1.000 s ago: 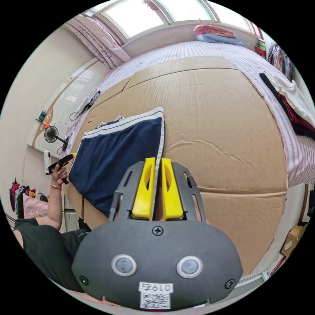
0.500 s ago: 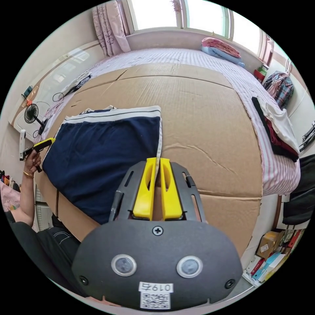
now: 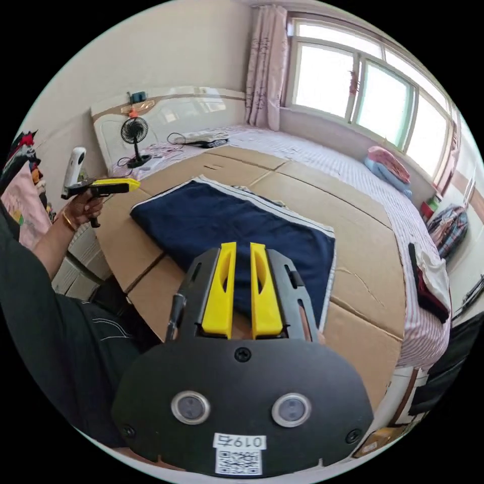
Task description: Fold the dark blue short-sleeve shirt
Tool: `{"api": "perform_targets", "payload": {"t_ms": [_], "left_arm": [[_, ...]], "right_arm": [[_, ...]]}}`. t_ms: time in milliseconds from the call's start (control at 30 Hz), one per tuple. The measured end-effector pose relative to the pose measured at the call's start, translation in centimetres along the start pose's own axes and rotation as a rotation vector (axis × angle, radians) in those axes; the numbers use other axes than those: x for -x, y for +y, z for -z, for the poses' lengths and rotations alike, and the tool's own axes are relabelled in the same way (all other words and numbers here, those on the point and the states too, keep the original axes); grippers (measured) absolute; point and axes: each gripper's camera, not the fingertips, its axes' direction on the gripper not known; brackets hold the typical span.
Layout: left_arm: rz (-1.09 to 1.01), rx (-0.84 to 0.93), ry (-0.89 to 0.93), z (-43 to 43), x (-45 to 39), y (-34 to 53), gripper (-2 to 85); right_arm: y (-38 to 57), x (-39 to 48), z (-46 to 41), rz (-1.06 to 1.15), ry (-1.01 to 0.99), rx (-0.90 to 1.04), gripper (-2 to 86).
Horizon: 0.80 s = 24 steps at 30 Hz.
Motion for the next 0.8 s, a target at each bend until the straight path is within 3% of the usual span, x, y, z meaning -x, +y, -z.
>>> {"api": "perform_targets", "payload": {"t_ms": [100,300,800], "left_arm": [[-0.052,0.074,-0.018,0.2,-1.8,1.7,4.5],[0.175,0.054,-0.052,2.1,1.6,4.8,7.0],[0.332,0.095,0.117,0.7,7.9,5.2,5.7]], "right_arm": [[-1.7,7.3,-1.1,0.126,-0.071,-0.062,1.3],[-5.1,17.4,-3.5,0.264,-0.229,-0.081,3.5],[-9.4,39.5,-8.8,0.555,-0.086,-0.046,7.8]]}}
